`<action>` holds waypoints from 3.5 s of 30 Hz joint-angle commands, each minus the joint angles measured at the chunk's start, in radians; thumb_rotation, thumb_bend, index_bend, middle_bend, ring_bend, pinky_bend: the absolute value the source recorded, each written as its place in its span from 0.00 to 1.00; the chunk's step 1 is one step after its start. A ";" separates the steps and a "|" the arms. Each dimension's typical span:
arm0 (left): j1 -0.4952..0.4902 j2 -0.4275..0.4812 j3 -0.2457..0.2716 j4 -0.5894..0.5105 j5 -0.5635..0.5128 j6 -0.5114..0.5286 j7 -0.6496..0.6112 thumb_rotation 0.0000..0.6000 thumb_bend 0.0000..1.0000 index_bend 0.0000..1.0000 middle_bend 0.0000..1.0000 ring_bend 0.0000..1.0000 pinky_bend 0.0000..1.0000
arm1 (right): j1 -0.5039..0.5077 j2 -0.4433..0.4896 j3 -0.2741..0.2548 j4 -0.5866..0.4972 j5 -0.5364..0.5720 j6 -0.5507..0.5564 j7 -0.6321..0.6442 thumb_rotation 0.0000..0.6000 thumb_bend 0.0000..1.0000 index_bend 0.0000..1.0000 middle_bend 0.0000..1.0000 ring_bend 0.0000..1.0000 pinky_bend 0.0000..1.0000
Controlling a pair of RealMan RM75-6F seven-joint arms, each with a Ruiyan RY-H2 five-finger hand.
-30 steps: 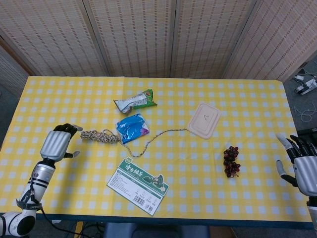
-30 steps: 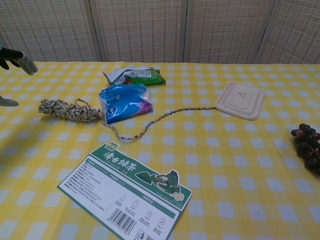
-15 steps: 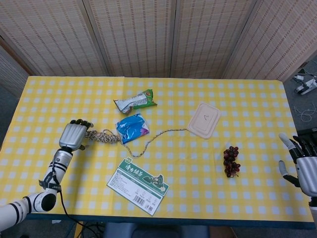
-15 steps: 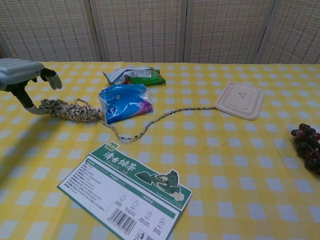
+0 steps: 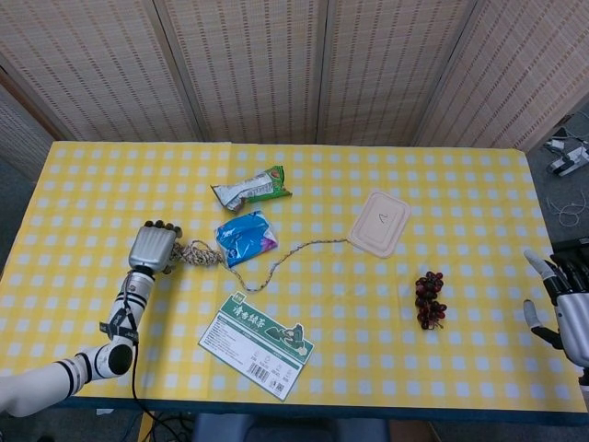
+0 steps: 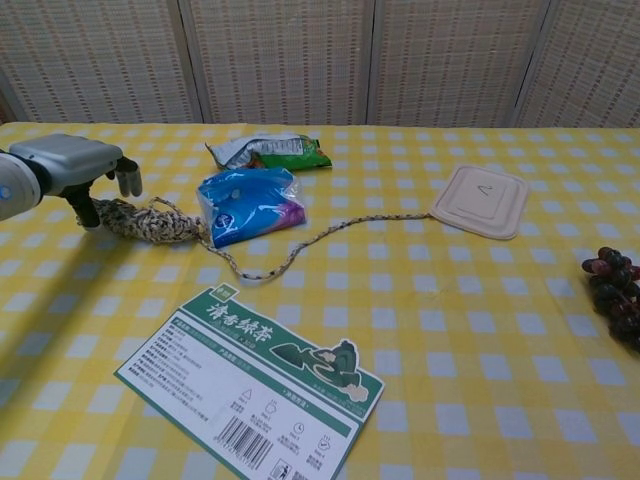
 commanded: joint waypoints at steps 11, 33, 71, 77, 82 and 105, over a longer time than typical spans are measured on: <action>-0.038 -0.046 0.009 0.073 -0.037 -0.010 0.004 1.00 0.17 0.49 0.36 0.26 0.22 | -0.003 0.001 0.001 0.008 0.008 -0.004 0.009 1.00 0.45 0.11 0.22 0.12 0.10; -0.056 -0.088 0.029 0.129 -0.028 -0.017 -0.018 0.89 0.28 0.60 0.46 0.30 0.22 | -0.012 0.001 0.000 0.014 0.016 -0.003 0.014 1.00 0.45 0.11 0.22 0.12 0.11; 0.046 -0.065 0.024 0.256 0.331 0.129 -0.530 1.00 0.31 0.73 0.79 0.59 0.37 | -0.003 0.026 0.013 -0.038 0.007 0.000 -0.026 1.00 0.45 0.11 0.22 0.12 0.12; 0.089 0.029 0.024 0.137 0.435 0.261 -0.606 1.00 0.31 0.73 0.79 0.59 0.37 | 0.040 0.063 0.020 -0.091 -0.022 -0.050 -0.060 1.00 0.45 0.15 0.23 0.13 0.14; 0.121 0.107 0.015 0.006 0.485 0.343 -0.622 1.00 0.31 0.73 0.79 0.59 0.37 | 0.112 0.093 0.040 -0.150 -0.033 -0.137 -0.108 1.00 0.46 0.24 0.25 0.14 0.16; 0.204 0.330 0.009 -0.400 0.568 0.445 -0.530 1.00 0.31 0.72 0.79 0.59 0.37 | 0.640 -0.169 0.157 -0.036 0.372 -0.755 -0.426 1.00 0.48 0.34 0.28 0.16 0.18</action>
